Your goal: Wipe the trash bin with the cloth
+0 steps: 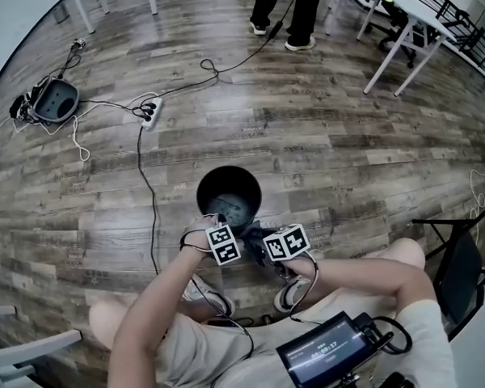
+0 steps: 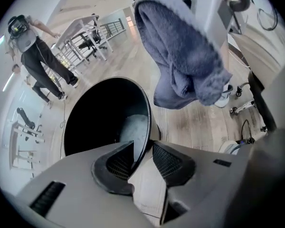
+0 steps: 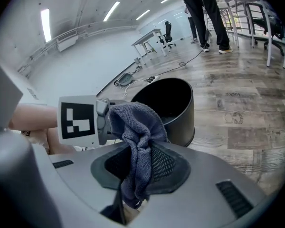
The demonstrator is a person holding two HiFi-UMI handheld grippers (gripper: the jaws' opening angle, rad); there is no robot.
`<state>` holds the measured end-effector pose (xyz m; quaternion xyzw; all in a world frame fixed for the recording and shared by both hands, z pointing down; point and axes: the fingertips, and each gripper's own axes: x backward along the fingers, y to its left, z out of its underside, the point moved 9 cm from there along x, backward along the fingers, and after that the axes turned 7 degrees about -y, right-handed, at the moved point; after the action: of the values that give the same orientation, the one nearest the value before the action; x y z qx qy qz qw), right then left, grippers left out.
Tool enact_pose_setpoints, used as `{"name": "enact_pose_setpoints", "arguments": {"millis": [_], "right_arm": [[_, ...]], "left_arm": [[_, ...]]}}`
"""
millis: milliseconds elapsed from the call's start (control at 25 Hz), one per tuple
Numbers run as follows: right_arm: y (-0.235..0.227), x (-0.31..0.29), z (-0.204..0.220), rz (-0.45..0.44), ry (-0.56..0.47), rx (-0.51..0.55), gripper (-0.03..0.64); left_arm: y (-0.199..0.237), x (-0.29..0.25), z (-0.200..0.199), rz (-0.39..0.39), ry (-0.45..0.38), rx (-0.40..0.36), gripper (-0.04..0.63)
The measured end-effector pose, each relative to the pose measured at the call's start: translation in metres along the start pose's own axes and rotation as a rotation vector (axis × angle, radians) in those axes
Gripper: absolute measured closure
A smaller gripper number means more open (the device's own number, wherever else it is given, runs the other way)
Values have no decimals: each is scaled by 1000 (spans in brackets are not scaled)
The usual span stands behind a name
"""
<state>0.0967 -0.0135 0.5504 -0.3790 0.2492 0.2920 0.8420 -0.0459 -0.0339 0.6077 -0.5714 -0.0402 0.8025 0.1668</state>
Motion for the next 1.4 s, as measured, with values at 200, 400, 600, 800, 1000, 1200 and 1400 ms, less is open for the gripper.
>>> {"name": "enact_pose_setpoints", "arguments": {"millis": [200, 400, 600, 800, 1000, 1200, 1400], "right_arm": [[-9, -19, 5, 19, 40, 42, 537], [-20, -44, 7, 33, 66, 63, 537], [-27, -64, 11, 47, 66, 42, 537], [-33, -79, 16, 46, 79, 27, 537], [-44, -96, 30, 46, 87, 0, 537], [-56, -118, 48, 58, 92, -2, 537], [-68, -137, 65, 80, 90, -7, 537]], "left_arm": [[-2, 0, -6, -10, -16, 30, 465], [-4, 3, -8, -4, -48, 9, 474], [-10, 3, -7, -9, -71, -27, 479], [-7, 4, -6, 13, -82, -37, 489], [-7, 4, -5, 14, -86, -56, 494], [-8, 5, -4, 10, -89, -65, 494], [-7, 5, -5, 9, -89, -70, 495]]}}
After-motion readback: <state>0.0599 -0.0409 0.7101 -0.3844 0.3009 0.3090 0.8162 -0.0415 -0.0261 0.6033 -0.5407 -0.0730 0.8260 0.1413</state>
